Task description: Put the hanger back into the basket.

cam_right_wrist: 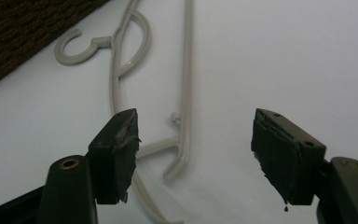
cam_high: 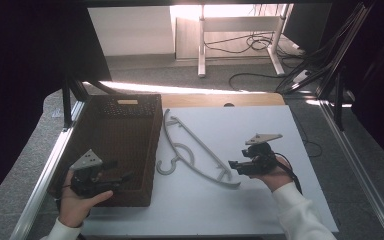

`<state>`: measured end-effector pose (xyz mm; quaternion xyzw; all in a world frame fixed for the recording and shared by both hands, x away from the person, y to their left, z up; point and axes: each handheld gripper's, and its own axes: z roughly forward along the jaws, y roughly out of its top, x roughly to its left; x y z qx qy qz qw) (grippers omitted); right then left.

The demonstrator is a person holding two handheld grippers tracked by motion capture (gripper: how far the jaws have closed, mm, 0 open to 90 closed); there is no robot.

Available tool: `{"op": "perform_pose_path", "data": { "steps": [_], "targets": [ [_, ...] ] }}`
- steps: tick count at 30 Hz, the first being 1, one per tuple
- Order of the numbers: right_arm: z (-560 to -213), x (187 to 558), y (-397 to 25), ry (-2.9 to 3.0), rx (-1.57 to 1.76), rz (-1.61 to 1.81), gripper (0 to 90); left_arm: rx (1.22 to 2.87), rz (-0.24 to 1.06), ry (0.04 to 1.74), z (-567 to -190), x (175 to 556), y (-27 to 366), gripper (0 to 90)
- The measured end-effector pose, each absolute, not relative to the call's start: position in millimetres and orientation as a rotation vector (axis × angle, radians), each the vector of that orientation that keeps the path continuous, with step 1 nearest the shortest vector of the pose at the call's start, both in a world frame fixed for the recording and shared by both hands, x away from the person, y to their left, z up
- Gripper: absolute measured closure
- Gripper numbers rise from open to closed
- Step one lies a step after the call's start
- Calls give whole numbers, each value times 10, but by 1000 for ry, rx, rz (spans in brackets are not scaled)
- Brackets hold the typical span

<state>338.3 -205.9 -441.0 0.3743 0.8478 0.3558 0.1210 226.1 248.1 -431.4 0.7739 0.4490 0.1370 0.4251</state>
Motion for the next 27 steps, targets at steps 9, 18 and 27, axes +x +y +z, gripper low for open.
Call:
{"op": "perform_pose_path", "data": {
  "steps": [9, 18, 27],
  "targets": [
    [-4452, 3657, -1673, 2568, 1056, 1016, 386, 1938, 341, 1124, -4322, 2261, 2480, 287],
    [-4527, 3872, -1367, 2631, 1057, 994, 394, 1938, 338, 1122, -4327, 2256, 2486, 286],
    [-4623, 4011, -1109, 2653, 1048, 969, 394, 1940, 336, 1123, -4335, 2261, 2483, 286]
  ]
}}
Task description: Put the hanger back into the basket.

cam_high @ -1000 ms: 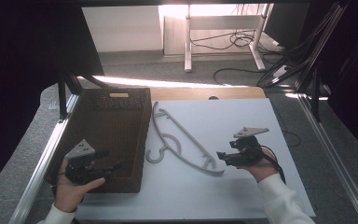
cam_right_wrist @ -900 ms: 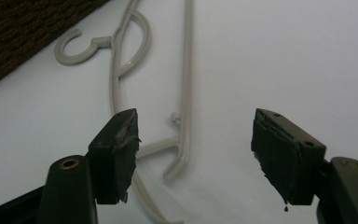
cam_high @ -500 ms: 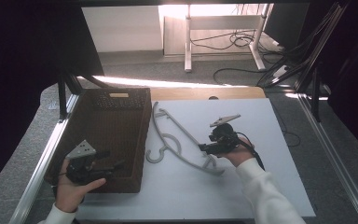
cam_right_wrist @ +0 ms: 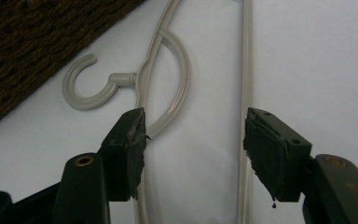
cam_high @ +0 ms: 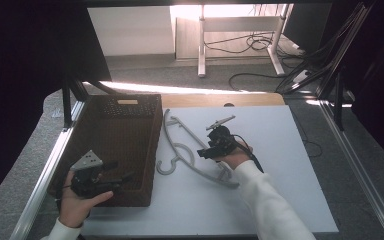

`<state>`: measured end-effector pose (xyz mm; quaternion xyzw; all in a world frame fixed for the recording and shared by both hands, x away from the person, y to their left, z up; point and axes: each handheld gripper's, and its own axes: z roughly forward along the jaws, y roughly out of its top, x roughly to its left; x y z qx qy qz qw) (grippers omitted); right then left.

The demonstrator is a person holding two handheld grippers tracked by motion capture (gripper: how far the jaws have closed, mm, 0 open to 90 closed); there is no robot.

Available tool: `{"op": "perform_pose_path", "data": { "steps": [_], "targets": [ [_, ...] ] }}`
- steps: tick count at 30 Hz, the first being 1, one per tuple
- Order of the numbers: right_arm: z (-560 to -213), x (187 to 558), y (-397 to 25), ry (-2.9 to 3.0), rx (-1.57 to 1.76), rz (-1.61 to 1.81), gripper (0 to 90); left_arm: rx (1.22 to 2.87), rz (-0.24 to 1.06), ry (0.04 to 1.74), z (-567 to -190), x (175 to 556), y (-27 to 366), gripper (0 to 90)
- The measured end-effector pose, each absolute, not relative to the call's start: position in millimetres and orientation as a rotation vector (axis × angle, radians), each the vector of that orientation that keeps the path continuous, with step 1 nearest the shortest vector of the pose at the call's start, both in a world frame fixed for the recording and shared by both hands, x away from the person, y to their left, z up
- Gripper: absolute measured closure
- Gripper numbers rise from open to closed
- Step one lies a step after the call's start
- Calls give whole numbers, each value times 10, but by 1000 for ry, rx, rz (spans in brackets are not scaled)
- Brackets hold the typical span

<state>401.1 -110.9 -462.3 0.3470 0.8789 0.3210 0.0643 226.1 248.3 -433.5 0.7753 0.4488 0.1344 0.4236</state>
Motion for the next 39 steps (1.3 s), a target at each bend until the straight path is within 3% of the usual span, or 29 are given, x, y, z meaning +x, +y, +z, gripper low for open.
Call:
{"op": "perform_pose_path", "data": {
  "steps": [21, 39],
  "targets": [
    [-4906, 4313, -489, 2700, 1004, 761, 494, 1944, 331, 1125, -4349, 2265, 2482, 283],
    [-5079, 4425, -263, 2728, 1040, 586, 713, 1947, 328, 1121, -4363, 2273, 2487, 282]
  ]
}}
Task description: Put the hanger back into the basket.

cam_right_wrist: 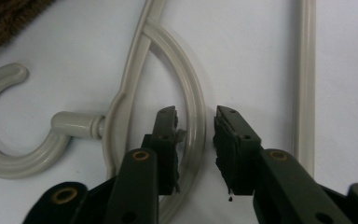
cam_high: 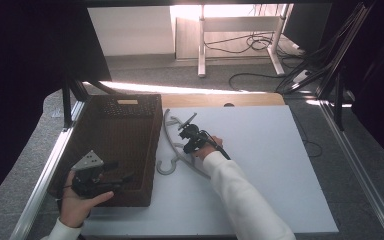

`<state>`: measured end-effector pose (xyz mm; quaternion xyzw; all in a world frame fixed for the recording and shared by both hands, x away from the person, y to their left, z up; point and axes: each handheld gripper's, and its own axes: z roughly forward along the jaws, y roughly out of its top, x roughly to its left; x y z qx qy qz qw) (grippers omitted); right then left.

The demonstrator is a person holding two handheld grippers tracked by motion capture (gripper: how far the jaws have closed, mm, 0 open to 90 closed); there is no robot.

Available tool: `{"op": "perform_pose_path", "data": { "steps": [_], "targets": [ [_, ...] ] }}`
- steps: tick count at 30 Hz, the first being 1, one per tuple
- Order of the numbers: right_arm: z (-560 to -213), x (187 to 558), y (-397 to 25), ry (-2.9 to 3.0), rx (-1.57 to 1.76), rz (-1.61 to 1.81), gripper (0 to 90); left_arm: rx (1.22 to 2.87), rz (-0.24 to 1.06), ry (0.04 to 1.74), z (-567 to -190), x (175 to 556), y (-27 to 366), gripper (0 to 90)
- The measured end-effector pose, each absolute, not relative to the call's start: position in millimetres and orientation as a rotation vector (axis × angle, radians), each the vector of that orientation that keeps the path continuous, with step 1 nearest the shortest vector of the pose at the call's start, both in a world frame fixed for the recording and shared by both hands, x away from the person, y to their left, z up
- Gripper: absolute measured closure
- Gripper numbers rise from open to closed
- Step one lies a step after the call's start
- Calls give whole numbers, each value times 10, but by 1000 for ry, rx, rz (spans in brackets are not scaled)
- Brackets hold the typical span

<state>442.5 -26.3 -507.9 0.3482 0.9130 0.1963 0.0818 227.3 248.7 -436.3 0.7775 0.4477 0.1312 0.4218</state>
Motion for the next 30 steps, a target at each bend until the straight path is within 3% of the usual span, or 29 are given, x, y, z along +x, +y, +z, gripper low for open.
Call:
{"op": "perform_pose_path", "data": {
  "steps": [6, 16, 30],
  "targets": [
    [-5076, 4427, -244, 2731, 1028, 573, 795, 1953, 329, 1120, -4368, 2275, 2478, 281],
    [-5060, 4442, -257, 2712, 1039, 567, 810, 1956, 329, 1124, -4376, 2277, 2476, 281],
    [-4762, 4437, -452, 2682, 1072, 696, 823, 1952, 329, 1126, -4381, 2281, 2470, 281]
  ]
}}
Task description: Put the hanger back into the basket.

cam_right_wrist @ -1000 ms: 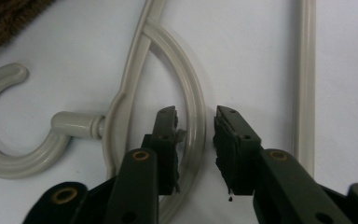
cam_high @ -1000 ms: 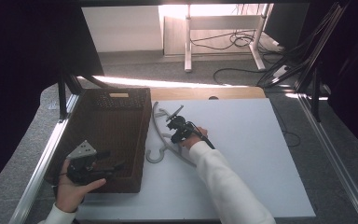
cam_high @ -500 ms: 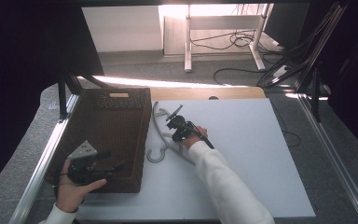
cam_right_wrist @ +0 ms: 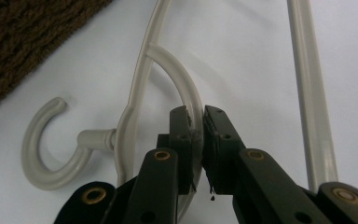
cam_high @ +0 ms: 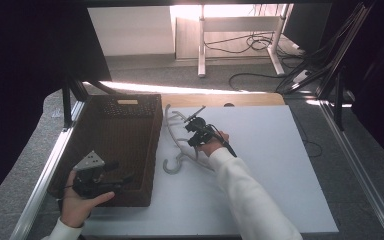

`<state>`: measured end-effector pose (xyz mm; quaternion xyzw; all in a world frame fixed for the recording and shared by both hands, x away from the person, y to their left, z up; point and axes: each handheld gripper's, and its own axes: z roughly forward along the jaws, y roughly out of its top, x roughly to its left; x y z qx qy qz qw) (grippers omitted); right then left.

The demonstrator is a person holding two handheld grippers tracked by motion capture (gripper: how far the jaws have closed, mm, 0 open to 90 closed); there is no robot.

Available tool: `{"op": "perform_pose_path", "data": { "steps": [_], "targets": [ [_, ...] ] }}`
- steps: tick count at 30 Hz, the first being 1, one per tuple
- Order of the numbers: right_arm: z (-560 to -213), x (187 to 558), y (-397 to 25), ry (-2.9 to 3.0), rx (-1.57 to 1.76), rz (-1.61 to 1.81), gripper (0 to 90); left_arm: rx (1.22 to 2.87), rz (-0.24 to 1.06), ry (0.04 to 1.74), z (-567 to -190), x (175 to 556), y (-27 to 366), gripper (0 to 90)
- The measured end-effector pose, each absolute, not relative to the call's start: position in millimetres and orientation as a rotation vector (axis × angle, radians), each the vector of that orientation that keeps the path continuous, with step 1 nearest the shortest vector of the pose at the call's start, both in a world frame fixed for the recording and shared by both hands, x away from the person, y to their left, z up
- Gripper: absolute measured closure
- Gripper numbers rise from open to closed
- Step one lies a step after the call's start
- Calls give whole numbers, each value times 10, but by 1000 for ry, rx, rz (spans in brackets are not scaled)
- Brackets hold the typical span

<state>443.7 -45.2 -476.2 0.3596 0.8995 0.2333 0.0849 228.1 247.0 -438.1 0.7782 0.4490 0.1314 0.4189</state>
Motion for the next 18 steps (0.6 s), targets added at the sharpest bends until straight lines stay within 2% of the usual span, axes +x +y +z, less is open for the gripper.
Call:
{"op": "perform_pose_path", "data": {
  "steps": [18],
  "targets": [
    [-4545, 4448, -781, 2751, 1195, 1004, 850, 1951, 329, 1129, -4385, 2284, 2472, 281]
  ]
}}
